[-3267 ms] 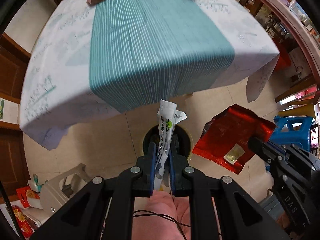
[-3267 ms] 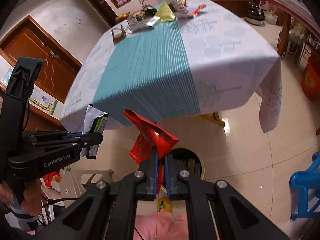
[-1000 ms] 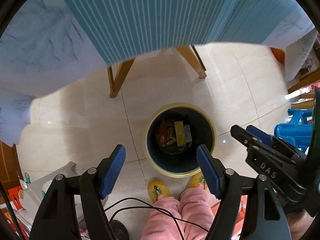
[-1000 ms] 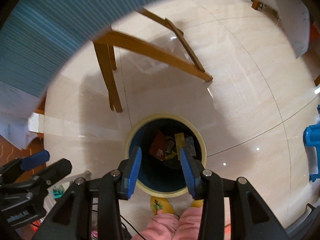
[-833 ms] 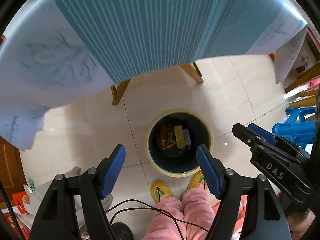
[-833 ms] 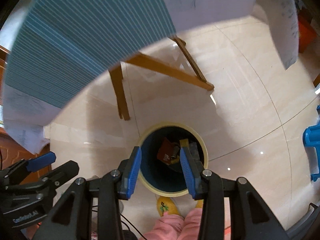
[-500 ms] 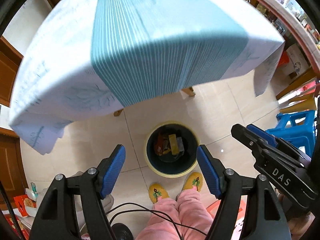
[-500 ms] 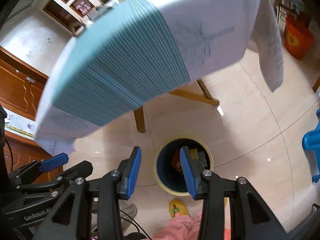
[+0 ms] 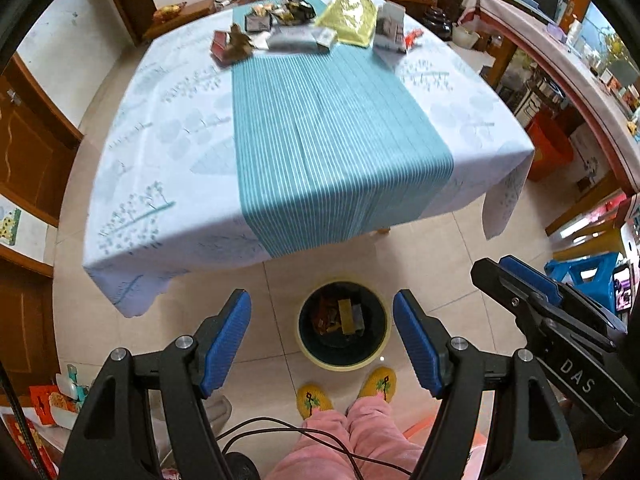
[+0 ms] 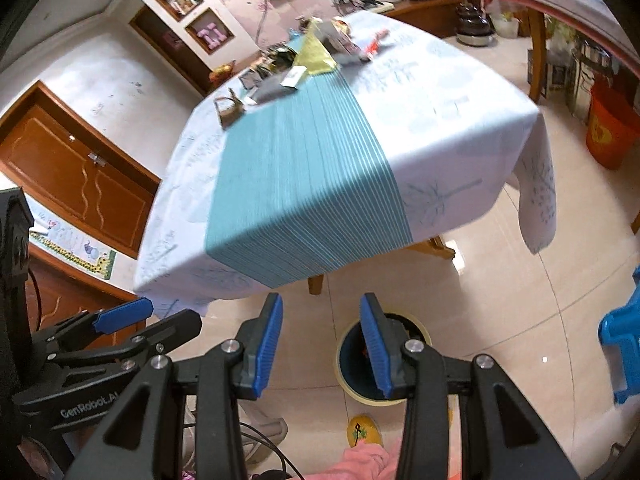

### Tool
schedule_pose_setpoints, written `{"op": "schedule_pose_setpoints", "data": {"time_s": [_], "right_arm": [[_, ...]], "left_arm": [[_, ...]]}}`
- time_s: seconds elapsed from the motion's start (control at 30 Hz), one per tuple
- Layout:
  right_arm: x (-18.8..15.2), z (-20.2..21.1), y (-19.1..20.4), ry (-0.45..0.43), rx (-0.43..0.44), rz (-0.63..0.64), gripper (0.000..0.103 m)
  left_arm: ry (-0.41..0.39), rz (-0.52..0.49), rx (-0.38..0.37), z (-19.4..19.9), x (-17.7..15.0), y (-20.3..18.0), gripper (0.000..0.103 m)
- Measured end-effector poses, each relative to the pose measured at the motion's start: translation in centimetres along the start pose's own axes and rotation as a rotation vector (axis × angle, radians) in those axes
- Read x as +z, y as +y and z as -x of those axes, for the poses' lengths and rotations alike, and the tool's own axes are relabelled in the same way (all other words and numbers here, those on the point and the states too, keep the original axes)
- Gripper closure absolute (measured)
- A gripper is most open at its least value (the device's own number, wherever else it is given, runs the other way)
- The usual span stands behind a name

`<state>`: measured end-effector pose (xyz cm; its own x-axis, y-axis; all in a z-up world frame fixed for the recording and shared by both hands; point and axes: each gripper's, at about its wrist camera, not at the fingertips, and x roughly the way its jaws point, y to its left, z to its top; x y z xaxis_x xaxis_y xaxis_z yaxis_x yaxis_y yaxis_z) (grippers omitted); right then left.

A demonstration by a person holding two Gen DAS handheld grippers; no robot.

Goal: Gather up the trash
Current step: 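Raise both grippers back toward the trash on the table, then grasp the red carton with the left gripper while the right gripper grasps the silver EARPLUGS box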

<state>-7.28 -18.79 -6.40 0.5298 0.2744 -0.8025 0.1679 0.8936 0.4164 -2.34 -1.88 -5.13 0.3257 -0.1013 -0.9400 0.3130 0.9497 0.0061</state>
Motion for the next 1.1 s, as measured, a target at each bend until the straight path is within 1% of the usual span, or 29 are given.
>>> {"op": "schedule_pose_setpoints", "data": {"time_s": [0.23, 0.4, 0.6, 0.77, 0.9, 1.0, 1.1], "right_arm": [[2.0, 2.0, 1.6, -0.029, 0.046, 0.032, 0.063], [3.9, 3.4, 3.4, -0.063, 0.074, 0.086, 0.063], [6.8, 3.6, 5.1, -0.095, 0.079, 0.138, 0.063], [10.2, 2.5, 6.7, -0.122, 0.064, 0.162, 0.063], [13.2, 0.4, 8.1, -0.147, 0.025, 0.172, 0.063], [15.8, -1.9, 9.3, -0.158, -0.017, 0.133, 0.063], [18.6, -4.7, 10.3, -0.157, -0.041, 0.064, 0.063]], "left_arm": [[-0.071, 0.018, 0.042, 4.1, 2.0, 0.7, 0.031], [-0.125, 0.034, 0.069, 6.4, 4.0, 1.3, 0.031], [-0.189, 0.059, 0.066, 7.9, 7.6, 2.6, 0.031], [-0.223, 0.062, 0.054, 7.4, 11.2, 5.1, 0.031], [-0.235, 0.064, 0.042, 5.7, 15.3, 8.8, 0.031], [-0.215, 0.053, 0.028, 3.5, 18.9, 12.3, 0.031], [-0.168, 0.041, 0.017, 0.7, 22.9, 15.7, 0.031]]}}
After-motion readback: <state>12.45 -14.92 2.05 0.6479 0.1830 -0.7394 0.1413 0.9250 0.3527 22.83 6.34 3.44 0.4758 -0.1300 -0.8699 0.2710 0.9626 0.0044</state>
